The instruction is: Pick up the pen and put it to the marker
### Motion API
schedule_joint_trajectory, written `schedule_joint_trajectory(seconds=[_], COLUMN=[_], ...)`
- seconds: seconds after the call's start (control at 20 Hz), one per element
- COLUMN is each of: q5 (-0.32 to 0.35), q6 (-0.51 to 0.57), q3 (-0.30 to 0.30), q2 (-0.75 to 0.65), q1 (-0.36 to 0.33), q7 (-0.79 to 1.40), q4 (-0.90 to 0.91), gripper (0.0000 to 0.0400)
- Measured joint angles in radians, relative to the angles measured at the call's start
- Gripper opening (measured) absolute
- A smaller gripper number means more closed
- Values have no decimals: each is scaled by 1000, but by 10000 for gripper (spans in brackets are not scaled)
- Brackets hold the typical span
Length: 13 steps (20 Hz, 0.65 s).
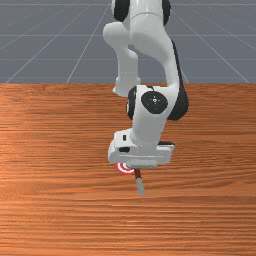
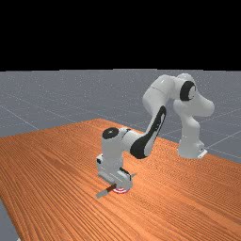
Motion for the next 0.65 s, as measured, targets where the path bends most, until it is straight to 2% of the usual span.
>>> schedule_joint_trajectory(seconds=[0.25, 0.45, 0.65], q5=[-12, -12, -11], q6=[90, 242, 290], q3=[-13, -10, -10], q2=[-69, -140, -149], q1=[5, 15, 9], q7=[-7, -19, -26], q4=[-152, -329, -372], gripper=[94, 92, 92])
